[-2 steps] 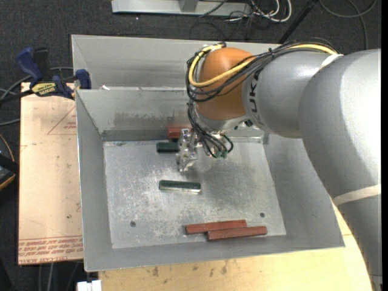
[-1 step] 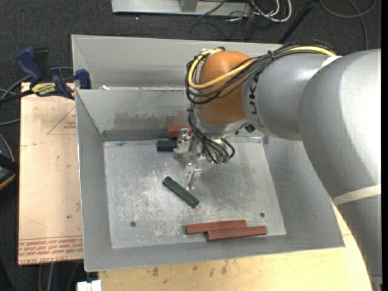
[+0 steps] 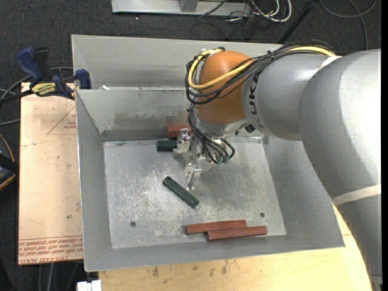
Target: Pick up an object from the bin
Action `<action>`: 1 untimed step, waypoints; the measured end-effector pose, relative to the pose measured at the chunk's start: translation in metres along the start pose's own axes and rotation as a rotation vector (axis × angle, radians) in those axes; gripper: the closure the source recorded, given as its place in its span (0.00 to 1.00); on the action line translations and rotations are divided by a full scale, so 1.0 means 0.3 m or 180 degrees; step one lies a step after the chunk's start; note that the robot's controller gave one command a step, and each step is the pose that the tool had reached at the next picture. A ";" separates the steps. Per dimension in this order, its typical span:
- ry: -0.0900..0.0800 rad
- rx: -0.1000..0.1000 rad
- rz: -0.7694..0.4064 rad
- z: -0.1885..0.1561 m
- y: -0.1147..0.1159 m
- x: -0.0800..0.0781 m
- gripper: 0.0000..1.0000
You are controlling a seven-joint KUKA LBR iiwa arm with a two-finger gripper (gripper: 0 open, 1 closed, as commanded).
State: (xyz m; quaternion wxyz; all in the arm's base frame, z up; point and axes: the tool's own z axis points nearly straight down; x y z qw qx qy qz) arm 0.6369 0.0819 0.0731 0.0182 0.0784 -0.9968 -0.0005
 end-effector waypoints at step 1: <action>-0.0165 0.0031 0.0148 -0.008 0.123 0.088 0.00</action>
Offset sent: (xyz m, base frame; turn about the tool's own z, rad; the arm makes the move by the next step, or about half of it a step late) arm -0.0815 0.0136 -0.0031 0.0450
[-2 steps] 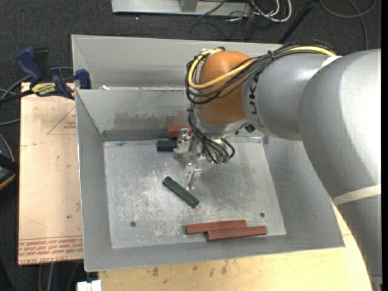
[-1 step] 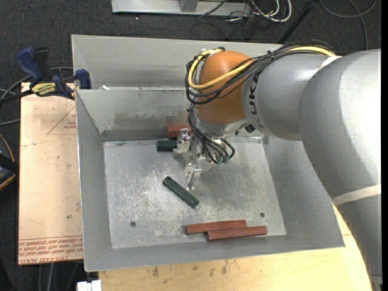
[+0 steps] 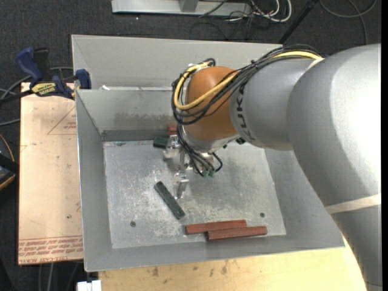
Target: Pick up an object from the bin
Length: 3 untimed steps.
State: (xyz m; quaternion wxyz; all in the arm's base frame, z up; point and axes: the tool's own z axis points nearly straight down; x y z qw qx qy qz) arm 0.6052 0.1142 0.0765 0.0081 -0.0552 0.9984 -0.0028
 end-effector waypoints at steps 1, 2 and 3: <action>-0.0031 -0.0051 -0.0019 -0.004 0.068 0.095 0.00; -0.0005 -0.0015 -0.0323 -0.006 0.106 0.105 0.00; -0.0014 -0.0030 -0.1174 -0.004 0.184 0.103 0.00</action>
Offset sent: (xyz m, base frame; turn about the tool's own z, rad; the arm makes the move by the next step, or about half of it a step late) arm -0.0439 0.0647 -0.0016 -0.2048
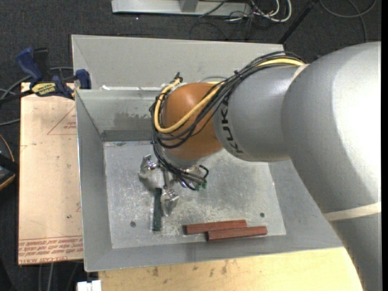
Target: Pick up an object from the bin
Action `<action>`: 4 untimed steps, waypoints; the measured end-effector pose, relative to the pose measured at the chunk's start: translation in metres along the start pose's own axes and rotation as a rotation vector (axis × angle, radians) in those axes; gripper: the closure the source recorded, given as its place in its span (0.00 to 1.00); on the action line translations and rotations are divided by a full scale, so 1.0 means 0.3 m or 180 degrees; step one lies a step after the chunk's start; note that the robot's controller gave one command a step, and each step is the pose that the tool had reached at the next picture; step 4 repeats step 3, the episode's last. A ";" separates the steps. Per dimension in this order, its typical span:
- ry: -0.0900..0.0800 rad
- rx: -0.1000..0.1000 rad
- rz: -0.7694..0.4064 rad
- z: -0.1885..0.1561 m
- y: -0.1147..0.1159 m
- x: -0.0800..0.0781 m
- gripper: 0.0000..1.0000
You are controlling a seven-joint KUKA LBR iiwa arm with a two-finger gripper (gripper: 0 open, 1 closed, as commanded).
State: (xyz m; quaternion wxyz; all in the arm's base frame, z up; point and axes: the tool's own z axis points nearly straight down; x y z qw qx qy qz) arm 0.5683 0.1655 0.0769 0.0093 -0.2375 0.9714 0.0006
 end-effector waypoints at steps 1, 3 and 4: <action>0.0003 -0.0012 -0.1104 -0.003 0.095 -0.008 1.00; 0.0021 -0.0012 -0.1205 -0.552 0.043 -0.077 1.00; 0.0021 -0.0012 -0.1205 -0.552 0.043 -0.077 1.00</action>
Offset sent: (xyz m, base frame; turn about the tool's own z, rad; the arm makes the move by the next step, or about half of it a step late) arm 0.0000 0.0000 0.0000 0.0000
